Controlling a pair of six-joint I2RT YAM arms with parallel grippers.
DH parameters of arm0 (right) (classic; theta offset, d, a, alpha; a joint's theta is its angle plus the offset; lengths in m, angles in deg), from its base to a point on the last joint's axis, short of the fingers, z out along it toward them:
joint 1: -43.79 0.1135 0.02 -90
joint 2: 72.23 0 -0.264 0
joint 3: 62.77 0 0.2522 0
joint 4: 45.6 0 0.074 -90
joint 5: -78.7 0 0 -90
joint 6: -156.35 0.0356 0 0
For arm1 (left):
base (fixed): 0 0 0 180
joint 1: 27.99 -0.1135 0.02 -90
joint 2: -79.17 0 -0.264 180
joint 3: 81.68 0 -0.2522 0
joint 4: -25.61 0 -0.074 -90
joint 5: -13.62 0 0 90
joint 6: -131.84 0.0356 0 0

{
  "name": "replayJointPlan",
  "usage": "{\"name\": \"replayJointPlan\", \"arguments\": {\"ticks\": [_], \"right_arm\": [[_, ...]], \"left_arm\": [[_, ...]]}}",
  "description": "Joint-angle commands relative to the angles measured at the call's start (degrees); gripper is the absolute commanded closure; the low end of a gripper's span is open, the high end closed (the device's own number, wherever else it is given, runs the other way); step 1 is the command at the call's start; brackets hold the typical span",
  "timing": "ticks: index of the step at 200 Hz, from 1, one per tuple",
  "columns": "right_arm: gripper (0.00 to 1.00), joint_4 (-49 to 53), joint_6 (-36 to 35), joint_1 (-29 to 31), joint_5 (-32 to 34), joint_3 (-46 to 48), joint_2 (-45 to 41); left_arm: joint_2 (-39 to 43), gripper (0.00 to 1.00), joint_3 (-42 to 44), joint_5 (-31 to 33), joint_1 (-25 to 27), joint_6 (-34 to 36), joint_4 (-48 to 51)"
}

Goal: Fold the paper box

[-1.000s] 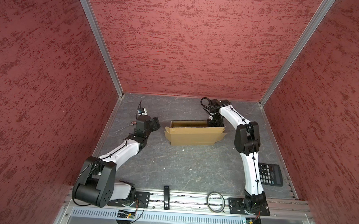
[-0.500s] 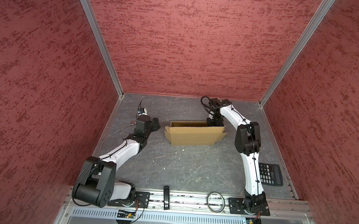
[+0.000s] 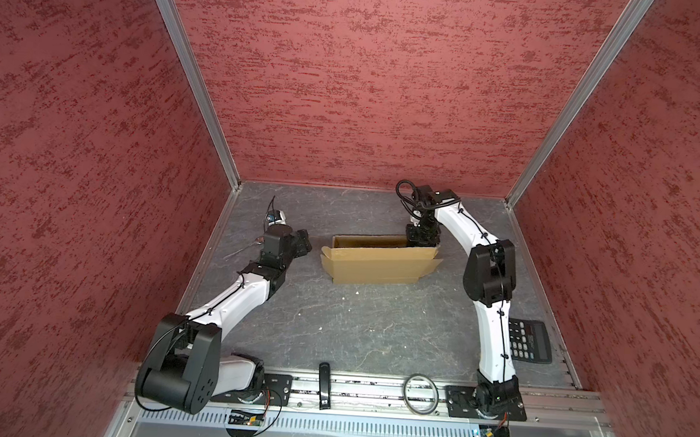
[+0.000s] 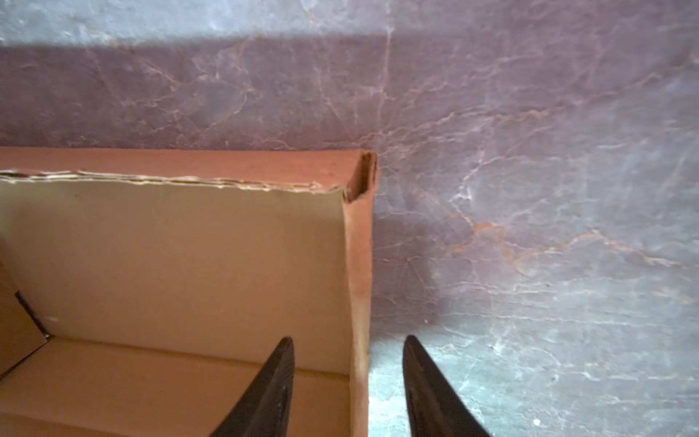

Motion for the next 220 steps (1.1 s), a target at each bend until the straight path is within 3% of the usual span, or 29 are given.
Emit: {"name": "replayJointPlan", "arguments": {"ticks": [1,76,133,181,220], "right_arm": [[0.51,-0.92,-0.01,-0.75,-0.96,0.4,-3.4],[0.5,-2.94,-1.06,-3.2,-0.78,-0.37,-6.71],[0.5,-8.17,-2.86,-6.4,-3.01,0.41,-10.72],[0.51,-20.69,-3.56,-9.18,-8.94,11.56,-18.41],[0.67,-34.85,-3.39,-11.55,-18.75,27.13,-26.22]], "left_arm": [[1.55,0.24,-1.94,0.08,-0.28,1.02,2.72],[5.41,0.27,-6.47,0.71,-0.28,1.47,12.78],[9.12,0.34,-12.29,1.84,0.3,0.71,26.22],[11.13,0.37,-17.57,10.37,10.17,-1.86,39.8],[12.66,0.44,-19.31,17.65,21.23,-7.51,47.65]]}}
